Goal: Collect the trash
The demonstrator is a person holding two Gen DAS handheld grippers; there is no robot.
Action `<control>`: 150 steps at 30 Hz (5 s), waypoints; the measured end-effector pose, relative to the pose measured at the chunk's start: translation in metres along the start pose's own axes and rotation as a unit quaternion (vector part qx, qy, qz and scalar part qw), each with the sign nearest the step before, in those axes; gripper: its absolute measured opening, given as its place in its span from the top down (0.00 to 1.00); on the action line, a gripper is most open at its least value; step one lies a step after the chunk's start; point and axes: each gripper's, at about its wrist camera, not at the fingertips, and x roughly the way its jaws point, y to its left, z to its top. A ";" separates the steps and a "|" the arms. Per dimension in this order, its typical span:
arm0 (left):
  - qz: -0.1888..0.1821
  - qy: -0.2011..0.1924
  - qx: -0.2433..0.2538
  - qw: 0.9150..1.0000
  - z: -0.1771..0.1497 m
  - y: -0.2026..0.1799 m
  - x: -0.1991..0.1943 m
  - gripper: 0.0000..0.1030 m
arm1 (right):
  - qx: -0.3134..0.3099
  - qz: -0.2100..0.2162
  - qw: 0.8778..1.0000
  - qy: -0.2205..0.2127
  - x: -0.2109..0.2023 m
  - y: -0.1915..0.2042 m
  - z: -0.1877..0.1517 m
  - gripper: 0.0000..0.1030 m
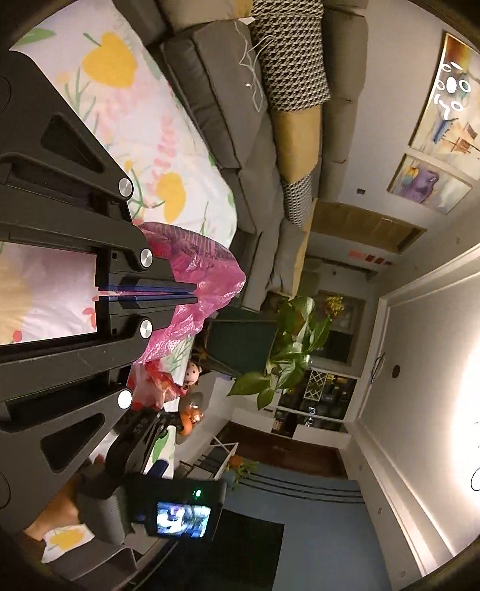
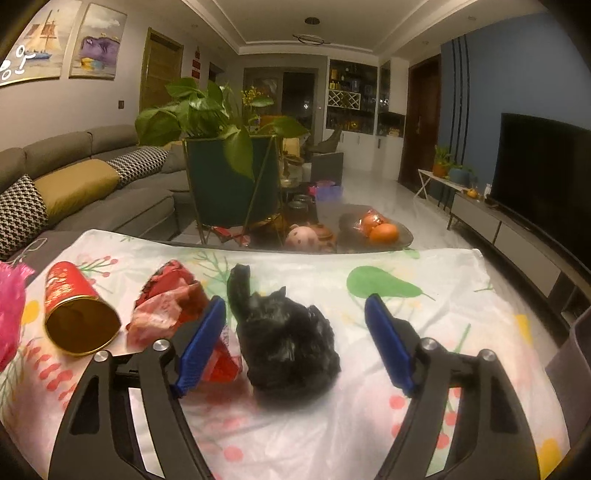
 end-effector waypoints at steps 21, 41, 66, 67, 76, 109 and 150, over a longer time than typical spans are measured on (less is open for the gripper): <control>-0.009 0.017 0.022 1.000 -0.009 -0.009 -0.004 1.00 | 0.005 0.013 1.000 0.000 -0.025 -0.019 -0.007 0.85; -0.033 0.016 0.045 0.998 -0.012 -0.054 -0.078 1.00 | 0.034 0.073 0.995 -0.058 -0.187 -0.102 -0.051 0.85; -0.080 0.042 0.090 0.992 -0.055 -0.132 -0.149 1.00 | 0.055 0.085 0.993 -0.067 -0.272 -0.141 -0.107 0.85; -0.082 0.042 0.093 0.991 -0.055 -0.135 -0.150 1.00 | 0.056 0.085 0.993 -0.067 -0.272 -0.142 -0.107 0.85; -0.110 0.046 0.110 0.987 -0.057 -0.167 -0.152 1.00 | 0.057 0.071 0.993 -0.081 -0.280 -0.160 -0.107 0.85; -0.296 0.036 0.181 0.937 -0.074 -0.369 -0.129 1.00 | 0.108 -0.141 0.980 -0.089 -0.277 -0.332 -0.094 0.85; -0.352 0.071 0.169 0.918 -0.108 -0.430 -0.065 1.00 | 0.130 -0.130 0.974 -0.133 -0.265 -0.365 -0.092 0.82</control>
